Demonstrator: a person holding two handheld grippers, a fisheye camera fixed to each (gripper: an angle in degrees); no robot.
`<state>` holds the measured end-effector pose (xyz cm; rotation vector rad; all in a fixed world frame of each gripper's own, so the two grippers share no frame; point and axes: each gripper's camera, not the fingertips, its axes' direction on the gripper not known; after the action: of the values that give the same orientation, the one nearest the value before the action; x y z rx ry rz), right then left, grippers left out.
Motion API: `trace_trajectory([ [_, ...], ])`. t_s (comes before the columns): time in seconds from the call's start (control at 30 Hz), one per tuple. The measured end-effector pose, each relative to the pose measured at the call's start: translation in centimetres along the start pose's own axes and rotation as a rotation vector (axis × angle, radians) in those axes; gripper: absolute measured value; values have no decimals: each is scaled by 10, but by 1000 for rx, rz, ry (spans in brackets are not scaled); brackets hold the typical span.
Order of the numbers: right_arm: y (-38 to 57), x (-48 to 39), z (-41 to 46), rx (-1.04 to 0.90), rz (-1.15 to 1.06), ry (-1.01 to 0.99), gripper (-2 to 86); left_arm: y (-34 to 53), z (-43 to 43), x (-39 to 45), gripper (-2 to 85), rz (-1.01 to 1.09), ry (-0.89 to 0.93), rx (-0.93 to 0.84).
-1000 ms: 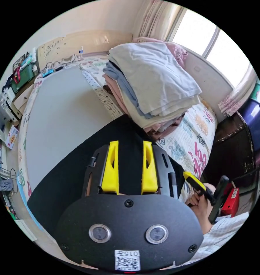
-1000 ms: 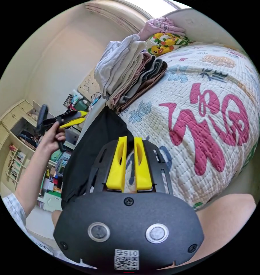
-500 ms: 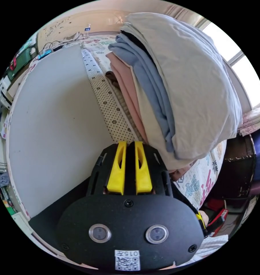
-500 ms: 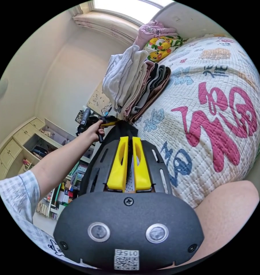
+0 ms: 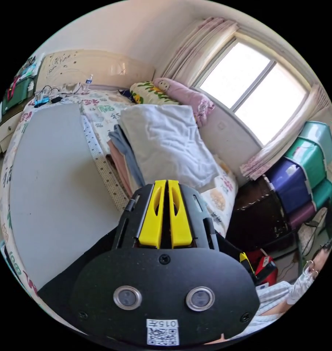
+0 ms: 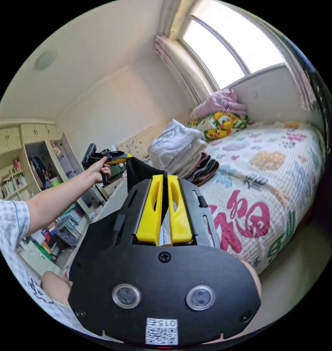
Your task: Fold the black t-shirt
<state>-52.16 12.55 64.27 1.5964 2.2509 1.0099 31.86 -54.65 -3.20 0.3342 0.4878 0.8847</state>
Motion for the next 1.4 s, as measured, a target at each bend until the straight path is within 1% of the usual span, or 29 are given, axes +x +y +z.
trace_trajectory([
  [0.1, -40, -71, -17, 30, -176, -92, 14, 20, -52, -2, -2, 28, 35, 53],
  [0.17, -54, -142, -17, -5, -304, -184, 14, 47, -94, -21, -3, 32, 44, 88],
  [0.2, -55, -162, -14, -18, -328, -207, 14, 55, -105, -28, -3, 23, 51, 99],
  [0.27, -49, -245, 1, -73, -407, -340, 14, 92, -152, -68, -3, -46, 73, 162],
  [0.3, -45, -267, 8, -89, -426, -381, 14, 102, -164, -80, -3, -67, 76, 183],
  [0.37, -18, -369, 48, -191, -510, -531, 16, 143, -209, -133, -3, -157, 96, 270],
  [0.4, -8, -396, 61, -221, -538, -558, 16, 153, -218, -149, -4, -186, 98, 286],
  [0.43, 17, -450, 93, -287, -598, -595, 18, 176, -230, -182, -4, -275, 77, 311],
  [0.47, 46, -500, 129, -373, -671, -612, 20, 203, -241, -215, -1, -370, 9, 346],
  [0.5, 62, -522, 148, -422, -710, -612, 20, 217, -246, -231, 0, -414, -28, 361],
  [0.53, 91, -559, 185, -510, -761, -593, 22, 246, -253, -261, 8, -515, -68, 374],
  [0.57, 113, -585, 218, -582, -791, -577, 23, 277, -256, -286, 24, -603, -39, 397],
  [0.6, 121, -595, 230, -612, -803, -587, 23, 291, -256, -296, 36, -622, -8, 414],
  [0.67, 135, -621, 272, -691, -796, -626, 24, 328, -255, -325, 68, -714, 119, 444],
  [0.7, 137, -626, 281, -705, -801, -624, 24, 328, -254, -329, 72, -699, 148, 423],
  [0.73, 140, -635, 299, -732, -814, -622, 24, 320, -253, -335, 78, -673, 171, 342],
  [0.77, 141, -641, 315, -754, -814, -623, 24, 306, -255, -336, 89, -634, 146, 266],
  [0.83, 138, -648, 338, -791, -778, -625, 23, 287, -254, -330, 98, -559, 72, 208],
  [0.9, 130, -652, 355, -811, -731, -625, 22, 271, -236, -325, 105, -510, 37, 73],
  [0.93, 125, -656, 363, -818, -712, -620, 21, 263, -217, -324, 105, -500, 38, -83],
  [0.97, 121, -660, 369, -817, -709, -615, 21, 259, -204, -322, 100, -476, 39, -158],
  [1.0, 119, -663, 371, -816, -711, -612, 21, 257, -203, -319, 89, -462, 32, -158],
  [1.07, 114, -673, 381, -812, -719, -603, 19, 252, -209, -316, 40, -449, -12, -120],
  [1.13, 109, -681, 384, -800, -724, -603, 18, 248, -215, -313, 20, -433, -22, -82],
  [1.2, 101, -690, 386, -782, -730, -611, 17, 244, -218, -305, 12, -398, -40, -60],
  [1.27, 93, -706, 391, -797, -759, -613, 16, 238, -219, -294, 10, -370, -96, -65],
  [1.4, 89, -716, 405, -808, -795, -588, 15, 237, -217, -289, 18, -386, -143, -83],
])
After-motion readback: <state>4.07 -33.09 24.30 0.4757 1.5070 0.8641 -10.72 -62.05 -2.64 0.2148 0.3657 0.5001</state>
